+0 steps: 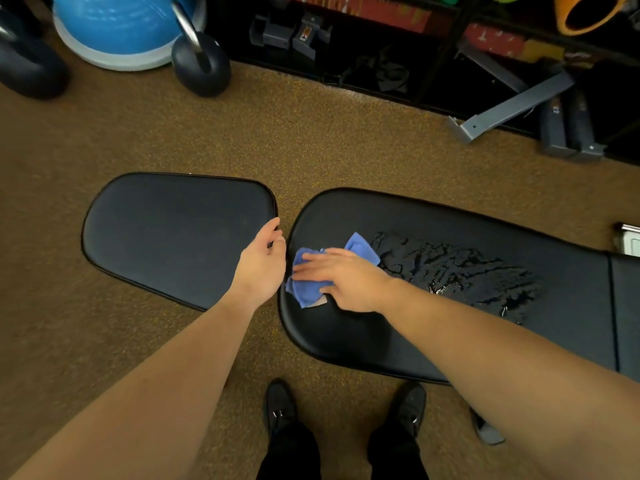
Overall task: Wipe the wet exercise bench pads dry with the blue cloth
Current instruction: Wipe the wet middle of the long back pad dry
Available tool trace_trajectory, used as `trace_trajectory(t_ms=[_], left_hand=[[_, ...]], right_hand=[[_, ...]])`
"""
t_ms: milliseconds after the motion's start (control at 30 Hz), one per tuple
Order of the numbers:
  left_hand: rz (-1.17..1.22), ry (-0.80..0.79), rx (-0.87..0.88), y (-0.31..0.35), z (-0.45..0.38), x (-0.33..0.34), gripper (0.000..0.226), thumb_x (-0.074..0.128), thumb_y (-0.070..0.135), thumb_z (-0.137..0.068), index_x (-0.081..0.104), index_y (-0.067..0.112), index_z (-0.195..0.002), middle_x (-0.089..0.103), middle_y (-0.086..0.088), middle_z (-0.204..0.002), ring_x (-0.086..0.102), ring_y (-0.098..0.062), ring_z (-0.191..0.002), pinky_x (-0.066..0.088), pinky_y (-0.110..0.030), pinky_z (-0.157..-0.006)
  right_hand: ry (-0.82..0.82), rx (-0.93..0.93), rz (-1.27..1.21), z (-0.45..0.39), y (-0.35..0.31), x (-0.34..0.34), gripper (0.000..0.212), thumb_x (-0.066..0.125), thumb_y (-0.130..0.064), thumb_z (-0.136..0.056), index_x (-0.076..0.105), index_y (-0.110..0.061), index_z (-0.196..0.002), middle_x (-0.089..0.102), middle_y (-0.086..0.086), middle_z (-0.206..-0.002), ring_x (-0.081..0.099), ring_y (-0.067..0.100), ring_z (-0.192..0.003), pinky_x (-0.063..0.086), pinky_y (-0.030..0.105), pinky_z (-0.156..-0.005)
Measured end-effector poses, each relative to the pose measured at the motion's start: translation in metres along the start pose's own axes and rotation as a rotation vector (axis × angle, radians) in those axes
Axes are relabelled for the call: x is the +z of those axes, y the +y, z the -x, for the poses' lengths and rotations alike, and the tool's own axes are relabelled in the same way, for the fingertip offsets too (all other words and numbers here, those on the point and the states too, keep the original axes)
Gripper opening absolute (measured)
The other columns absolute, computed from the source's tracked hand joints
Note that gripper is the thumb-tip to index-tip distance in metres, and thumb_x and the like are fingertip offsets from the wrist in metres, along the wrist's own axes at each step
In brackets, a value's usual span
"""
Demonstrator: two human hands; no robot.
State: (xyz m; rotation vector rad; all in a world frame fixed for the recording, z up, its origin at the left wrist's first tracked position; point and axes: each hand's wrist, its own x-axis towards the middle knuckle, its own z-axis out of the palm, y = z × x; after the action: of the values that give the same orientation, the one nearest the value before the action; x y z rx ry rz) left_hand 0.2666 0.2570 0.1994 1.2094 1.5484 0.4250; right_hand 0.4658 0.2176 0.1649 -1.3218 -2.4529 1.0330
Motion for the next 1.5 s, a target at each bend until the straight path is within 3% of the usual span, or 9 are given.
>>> trace_trajectory(t_ms=[133,267,500,700,833,967,1100,1267,1500], left_hand=[[-0.006,-0.015,0.018,0.002,0.008,0.004,0.047,0.04,0.03,-0.106,0.038,0.03,-0.153,0.049,0.005,-0.149,0.048,-0.01,-0.132,0.036,-0.029,-0.112],[-0.013,-0.05,0.037,0.002,0.016,0.008,0.048,0.04,0.027,-0.107,0.035,0.025,-0.155,0.045,0.003,-0.153,0.044,-0.011,-0.137,0.03,-0.02,-0.105],[-0.236,-0.114,0.184,0.004,0.028,0.014,0.052,0.043,0.017,-0.105,0.033,0.027,-0.155,0.033,0.005,-0.159,0.033,-0.014,-0.145,0.026,-0.023,-0.109],[-0.765,-0.381,0.295,-0.004,0.03,0.015,0.08,0.058,0.004,-0.094,0.021,0.034,-0.158,0.0,0.006,-0.167,0.022,-0.022,-0.151,0.035,-0.035,-0.111],[-0.873,-0.434,0.294,-0.012,0.033,0.016,0.094,0.065,0.002,-0.089,0.012,0.035,-0.159,-0.01,0.007,-0.167,0.023,-0.025,-0.15,0.043,-0.033,-0.103],[-0.735,-0.394,0.265,-0.003,0.026,0.012,0.089,0.054,-0.009,-0.084,0.023,0.031,-0.158,0.011,0.005,-0.167,0.037,-0.02,-0.143,0.04,-0.032,-0.108],[-0.601,-0.272,0.236,0.002,0.022,0.011,0.075,0.051,-0.002,-0.09,0.031,0.028,-0.156,0.033,-0.003,-0.157,0.046,-0.025,-0.135,0.038,-0.033,-0.109],[-0.707,-0.288,0.289,-0.002,0.033,0.028,0.074,0.061,0.016,-0.096,0.024,0.032,-0.157,0.012,0.003,-0.165,0.027,-0.023,-0.148,0.032,-0.039,-0.114],[-0.847,-0.385,0.247,0.01,0.044,0.055,0.11,0.081,0.035,-0.082,0.003,0.032,-0.16,-0.011,-0.001,-0.167,-0.008,-0.025,-0.154,0.014,-0.046,-0.124]], right_hand=[[0.014,0.005,-0.038,0.019,-0.032,0.014,0.049,0.061,-0.001,-0.089,0.063,-0.019,-0.135,0.056,-0.003,-0.145,0.036,0.012,-0.142,0.009,0.016,-0.111],[0.02,-0.033,-0.037,0.038,-0.058,0.031,0.045,0.064,0.005,-0.081,0.069,-0.01,-0.123,0.066,0.006,-0.13,0.044,0.016,-0.131,0.024,0.029,-0.109],[-0.016,0.086,-0.005,0.084,-0.059,0.067,0.049,0.062,-0.01,-0.091,0.059,-0.028,-0.136,0.057,-0.015,-0.141,0.043,0.008,-0.137,0.041,0.04,-0.104],[0.215,0.266,-0.013,0.131,-0.066,0.055,0.047,0.056,-0.014,-0.092,0.058,-0.022,-0.138,0.061,-0.008,-0.136,0.05,0.017,-0.123,0.04,0.035,-0.099],[0.508,0.329,0.033,0.139,-0.067,0.041,0.042,0.059,-0.021,-0.097,0.056,-0.012,-0.137,0.058,0.001,-0.133,0.051,0.019,-0.118,0.042,0.033,-0.104],[0.361,0.318,0.242,0.102,-0.066,0.042,0.042,0.057,-0.033,-0.098,0.055,-0.02,-0.138,0.046,0.001,-0.149,0.04,0.022,-0.137,0.035,0.041,-0.11],[0.181,0.391,0.302,0.082,-0.062,0.072,0.055,0.035,-0.046,-0.104,0.031,-0.026,-0.154,0.023,-0.003,-0.165,0.011,0.017,-0.154,0.012,0.044,-0.122],[0.177,0.413,0.354,0.12,-0.058,0.075,0.055,0.026,-0.044,-0.103,0.036,-0.023,-0.153,0.03,-0.004,-0.162,0.021,0.015,-0.152,0.022,0.043,-0.122],[0.168,0.559,0.418,0.192,-0.045,0.073,0.057,0.024,-0.041,-0.102,0.036,-0.02,-0.154,0.031,-0.005,-0.161,0.021,0.012,-0.151,0.015,0.04,-0.119]])
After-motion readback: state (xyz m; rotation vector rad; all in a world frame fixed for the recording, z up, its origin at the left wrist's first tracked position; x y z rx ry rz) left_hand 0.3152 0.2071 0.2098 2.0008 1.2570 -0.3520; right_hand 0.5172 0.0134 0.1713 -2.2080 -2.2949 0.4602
